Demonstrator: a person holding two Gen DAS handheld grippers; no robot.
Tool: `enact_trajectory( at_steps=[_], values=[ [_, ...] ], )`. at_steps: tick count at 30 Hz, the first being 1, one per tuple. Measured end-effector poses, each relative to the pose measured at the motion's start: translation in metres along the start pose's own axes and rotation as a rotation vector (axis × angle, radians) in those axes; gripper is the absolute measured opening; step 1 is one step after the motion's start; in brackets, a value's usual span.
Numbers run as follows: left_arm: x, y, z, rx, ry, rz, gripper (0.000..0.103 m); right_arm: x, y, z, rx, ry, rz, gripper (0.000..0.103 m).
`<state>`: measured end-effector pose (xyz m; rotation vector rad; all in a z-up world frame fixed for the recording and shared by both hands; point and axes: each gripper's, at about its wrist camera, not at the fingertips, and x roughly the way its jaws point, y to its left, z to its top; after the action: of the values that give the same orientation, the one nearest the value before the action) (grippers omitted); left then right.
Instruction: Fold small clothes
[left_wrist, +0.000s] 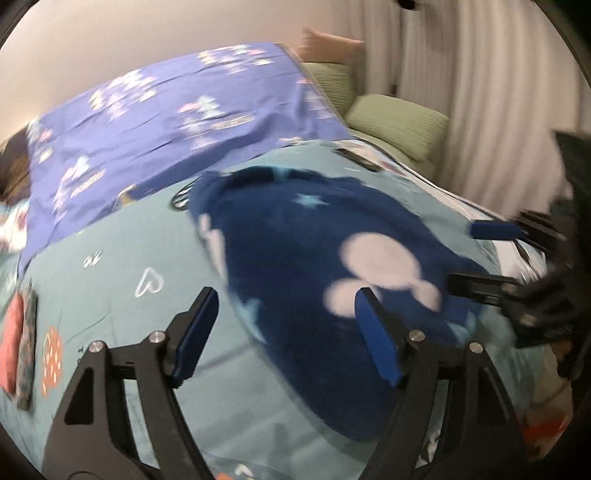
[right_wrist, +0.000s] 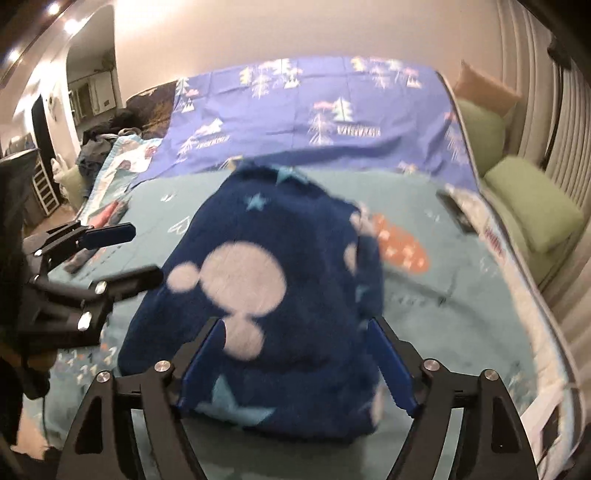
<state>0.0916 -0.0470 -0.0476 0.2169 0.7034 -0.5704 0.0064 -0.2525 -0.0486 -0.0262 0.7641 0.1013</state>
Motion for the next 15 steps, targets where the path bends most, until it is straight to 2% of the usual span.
enact_trajectory(
  at_steps=[3,10,13,15],
  values=[
    [0.016,0.018,0.003,-0.068,0.027,0.006,0.076,0.007,-0.010,0.007,0.019,0.009,-0.013,0.083],
    [0.041,0.032,0.005,-0.115,0.058,-0.008,0.079,0.028,-0.027,0.010,0.052,0.042,-0.010,0.083],
    [0.048,0.037,0.010,-0.125,0.059,-0.027,0.082,0.042,-0.037,0.012,0.083,0.068,0.035,0.083],
    [0.052,0.042,0.012,-0.137,0.059,-0.046,0.085,0.055,-0.049,0.014,0.120,0.089,0.095,0.084]
  ],
)
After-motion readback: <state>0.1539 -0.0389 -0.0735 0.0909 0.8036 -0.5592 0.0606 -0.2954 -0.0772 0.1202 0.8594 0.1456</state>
